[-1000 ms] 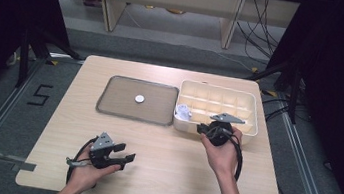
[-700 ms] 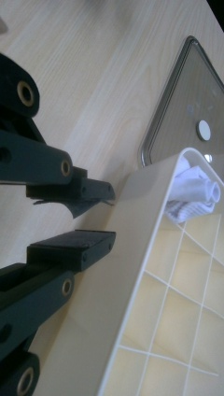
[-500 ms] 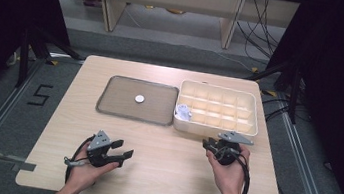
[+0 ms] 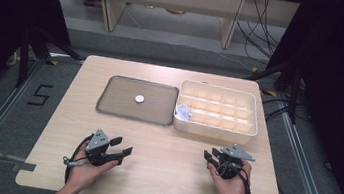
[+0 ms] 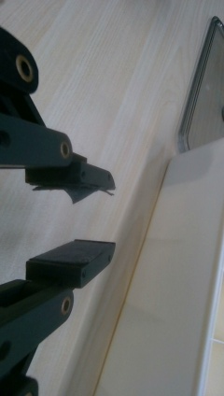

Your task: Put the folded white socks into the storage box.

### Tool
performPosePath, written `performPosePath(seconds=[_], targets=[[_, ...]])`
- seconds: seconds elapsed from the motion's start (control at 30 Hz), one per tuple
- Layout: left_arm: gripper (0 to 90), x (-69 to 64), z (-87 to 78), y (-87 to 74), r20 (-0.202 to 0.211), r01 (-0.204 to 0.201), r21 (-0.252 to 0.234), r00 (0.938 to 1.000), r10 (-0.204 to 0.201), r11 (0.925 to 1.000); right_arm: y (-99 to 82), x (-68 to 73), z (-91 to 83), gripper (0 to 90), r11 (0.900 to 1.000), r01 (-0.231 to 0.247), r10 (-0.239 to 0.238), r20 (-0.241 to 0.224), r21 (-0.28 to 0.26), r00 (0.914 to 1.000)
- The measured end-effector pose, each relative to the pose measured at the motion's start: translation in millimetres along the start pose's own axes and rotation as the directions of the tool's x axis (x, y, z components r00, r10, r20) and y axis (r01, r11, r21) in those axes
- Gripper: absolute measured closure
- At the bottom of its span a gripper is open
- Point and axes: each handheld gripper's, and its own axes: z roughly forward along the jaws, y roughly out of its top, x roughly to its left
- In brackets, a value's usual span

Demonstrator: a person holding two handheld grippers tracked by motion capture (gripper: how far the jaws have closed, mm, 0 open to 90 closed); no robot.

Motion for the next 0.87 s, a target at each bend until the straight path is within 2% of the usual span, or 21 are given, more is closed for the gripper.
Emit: performPosePath(seconds=[0.03, 0.07, 0.23, 0.33, 0.37, 0.43, 0.47, 0.53, 0.6, 0.63, 0.67, 0.73, 0.87], targets=[[40.9, 0.0, 0.4, -0.4, -0.004, 0.006, -0.002, 1.0, -0.006, 1.0, -2.5, -1.0, 0.7, 61.7, 0.9999, 0.013, -0.013, 0.009, -0.009, 0.9999], [40.9, 0.6, -0.6, -0.1, -0.012, -0.009, 0.004, 0.9999, 0.009, 1.0, -4.6, -1.3, 1.5, 61.1, 0.9997, 0.0, 0.0, -0.005, -0.025, 1.0], [40.9, 2.1, -0.2, -0.6, -0.007, -0.019, -0.016, 0.9998, 0.019, 0.9997, -11.1, -2.7, 1.6, 58.5, 0.9995, -0.001, 0.001, 0.02, -0.032, 0.9998], [40.9, 2.6, -1.0, -0.6, -0.021, -0.03, -0.028, 0.9993, 0.03, 0.9991, -14.6, -2.8, 1.1, 57.0, 0.9994, -0.001, 0.002, 0.021, -0.033, 0.9998], [40.9, 3.1, -1.0, -0.9, -0.022, -0.031, -0.032, 0.9993, 0.03, 0.999, -16.4, 0.5, 2.5, 56.4, 0.9979, -0.045, 0.046, 0.015, -0.047, 0.9988], [40.8, 4.5, -0.2, -2.1, -0.019, -0.036, -0.043, 0.9992, 0.035, 0.9984, -17.5, -3.2, 5.1, 55.3, 0.9983, 0.002, 0.0, 0.038, -0.058, 0.9993], [40.8, 4.9, -0.6, -2.5, -0.026, -0.044, -0.038, 0.9987, 0.043, 0.9983, -17.4, -3.4, 2.9, 54.9, 0.9989, 0.006, -0.004, 0.032, -0.046, 0.9995], [40.8, 4.9, -0.2, -2.9, -0.028, -0.043, -0.044, 0.9987, 0.042, 0.9981, -19.0, -3.3, 5.2, 54.1, 0.9974, -0.001, 0.002, 0.017, -0.071, 0.9999], [40.8, 3.8, -0.3, -2.8, -0.035, -0.041, -0.046, 0.9986, 0.039, 0.9981, -20.7, -3.2, 5.2, 53.1, 0.997, 0.018, -0.014, 0.047, -0.075, 0.9988], [40.8, 3.5, -0.2, -3.0, -0.034, -0.037, -0.05, 0.9988, 0.035, 0.9981, -22.1, -3.6, 6.5, 52.6, 0.9968, 0.021, -0.018, 0.04, -0.077, 0.9991], [40.8, 4.1, -0.4, -2.6, -0.036, -0.056, -0.05, 0.9979, 0.054, 0.9972, -22.8, -2.9, 6.4, 52.1, 0.9971, 0.013, -0.009, 0.045, -0.075, 0.9989], [40.8, 3.6, -0.5, -2.7, -0.039, -0.062, -0.049, 0.9974, 0.06, 0.9968, -24.5, -4.3, 7.5, 50.9, 0.9977, 0.028, -0.024, 0.056, -0.062, 0.9982], [40.8, 2.5, -0.4, -2.9, -0.044, -0.069, -0.054, 0.9968, 0.067, 0.9961, -24.9, -4.2, 8.7, 49.3, 0.9952, 0.023, -0.018, 0.048, -0.096, 0.9987]])
